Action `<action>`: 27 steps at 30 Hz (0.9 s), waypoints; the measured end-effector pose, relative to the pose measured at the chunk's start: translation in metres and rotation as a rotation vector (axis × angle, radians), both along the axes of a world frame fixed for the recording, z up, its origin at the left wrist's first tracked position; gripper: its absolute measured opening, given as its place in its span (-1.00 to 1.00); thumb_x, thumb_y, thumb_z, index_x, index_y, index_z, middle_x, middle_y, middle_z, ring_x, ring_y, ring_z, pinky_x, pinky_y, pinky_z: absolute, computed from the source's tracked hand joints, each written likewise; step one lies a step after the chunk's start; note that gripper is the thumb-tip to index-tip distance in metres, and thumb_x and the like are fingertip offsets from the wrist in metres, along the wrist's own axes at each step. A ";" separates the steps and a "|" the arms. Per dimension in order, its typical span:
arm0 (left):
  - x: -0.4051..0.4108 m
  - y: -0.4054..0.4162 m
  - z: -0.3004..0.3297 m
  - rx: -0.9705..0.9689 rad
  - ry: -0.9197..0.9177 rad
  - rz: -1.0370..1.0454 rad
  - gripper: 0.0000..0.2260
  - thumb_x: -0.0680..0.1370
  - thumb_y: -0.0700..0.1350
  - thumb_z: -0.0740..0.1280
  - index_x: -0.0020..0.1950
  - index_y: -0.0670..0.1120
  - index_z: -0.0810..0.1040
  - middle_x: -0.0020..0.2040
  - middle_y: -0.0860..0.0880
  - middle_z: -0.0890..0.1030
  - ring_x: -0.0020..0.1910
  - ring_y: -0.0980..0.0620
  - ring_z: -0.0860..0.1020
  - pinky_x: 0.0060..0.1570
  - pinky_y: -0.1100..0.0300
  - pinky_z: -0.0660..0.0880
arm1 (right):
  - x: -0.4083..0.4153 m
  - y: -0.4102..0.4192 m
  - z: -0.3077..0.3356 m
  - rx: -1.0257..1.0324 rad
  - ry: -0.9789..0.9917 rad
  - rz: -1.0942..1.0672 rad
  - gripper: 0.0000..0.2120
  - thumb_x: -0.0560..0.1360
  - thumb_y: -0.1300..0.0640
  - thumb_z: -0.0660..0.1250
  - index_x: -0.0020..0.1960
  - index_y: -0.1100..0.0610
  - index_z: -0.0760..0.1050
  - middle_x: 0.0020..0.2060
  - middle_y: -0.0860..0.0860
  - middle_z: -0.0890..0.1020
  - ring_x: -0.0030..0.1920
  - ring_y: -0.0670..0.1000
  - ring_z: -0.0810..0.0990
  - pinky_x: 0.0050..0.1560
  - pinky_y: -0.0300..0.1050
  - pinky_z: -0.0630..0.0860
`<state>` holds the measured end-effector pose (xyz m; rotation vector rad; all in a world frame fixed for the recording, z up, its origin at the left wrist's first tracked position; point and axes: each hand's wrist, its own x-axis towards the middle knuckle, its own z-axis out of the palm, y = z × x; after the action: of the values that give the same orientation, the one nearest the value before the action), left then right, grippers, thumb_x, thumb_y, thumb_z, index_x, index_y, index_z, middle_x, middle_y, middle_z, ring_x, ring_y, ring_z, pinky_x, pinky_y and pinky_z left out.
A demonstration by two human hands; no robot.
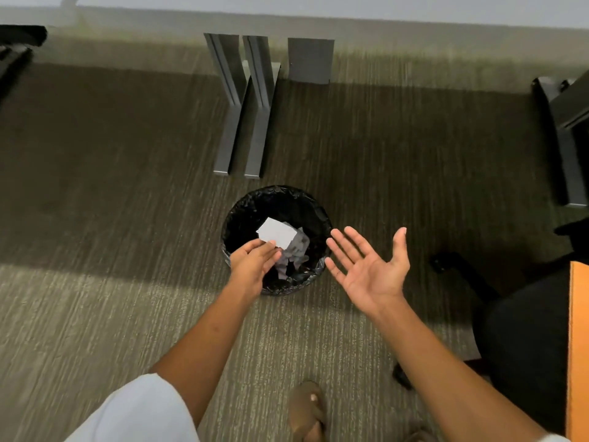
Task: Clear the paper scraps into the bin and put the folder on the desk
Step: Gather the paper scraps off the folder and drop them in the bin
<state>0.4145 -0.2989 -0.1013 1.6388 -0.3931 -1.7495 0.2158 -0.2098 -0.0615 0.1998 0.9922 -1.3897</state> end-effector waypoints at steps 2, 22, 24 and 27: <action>0.002 -0.009 -0.004 0.038 0.034 -0.062 -0.58 0.56 -0.18 0.41 0.39 -0.17 0.44 0.28 -0.11 0.55 0.31 -0.11 0.52 0.33 0.01 0.45 | 0.000 -0.003 -0.007 0.000 -0.008 0.004 -0.07 0.37 -0.57 0.12 0.41 0.14 0.48 0.31 0.12 0.62 0.33 0.13 0.58 0.41 0.18 0.39; -0.088 0.048 -0.019 0.115 -0.291 -0.805 -0.56 0.51 0.17 0.42 0.24 -0.10 0.54 0.08 -0.02 0.56 0.11 -0.06 0.55 0.04 0.02 0.45 | -0.089 0.118 -0.002 0.062 -0.096 -0.200 -0.08 0.35 -0.53 0.21 0.45 0.12 0.44 0.35 0.15 0.58 0.39 0.17 0.51 0.41 0.27 0.38; -0.116 0.062 -0.018 0.108 -0.289 -0.886 -0.62 0.52 0.09 0.44 0.18 -0.15 0.54 0.02 -0.08 0.64 -0.03 -0.06 0.64 -0.11 0.06 0.52 | -0.110 0.140 0.008 0.015 -0.092 -0.235 -0.05 0.31 -0.51 0.28 0.46 0.13 0.41 0.37 0.16 0.56 0.40 0.19 0.50 0.41 0.27 0.37; -0.159 0.086 -0.014 0.068 -0.296 -0.967 -0.74 0.54 -0.01 0.44 0.09 -0.15 0.52 -0.06 -0.12 0.67 -0.20 -0.03 0.63 -0.30 0.15 0.48 | -0.144 0.171 0.018 -0.049 -0.088 -0.313 -0.02 0.29 -0.48 0.36 0.47 0.16 0.39 0.39 0.20 0.53 0.41 0.22 0.49 0.43 0.27 0.34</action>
<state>0.2557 -0.2129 -0.1157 1.9137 -1.4693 -2.1642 0.0716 -0.0391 -0.0435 0.3893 0.8777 -1.6725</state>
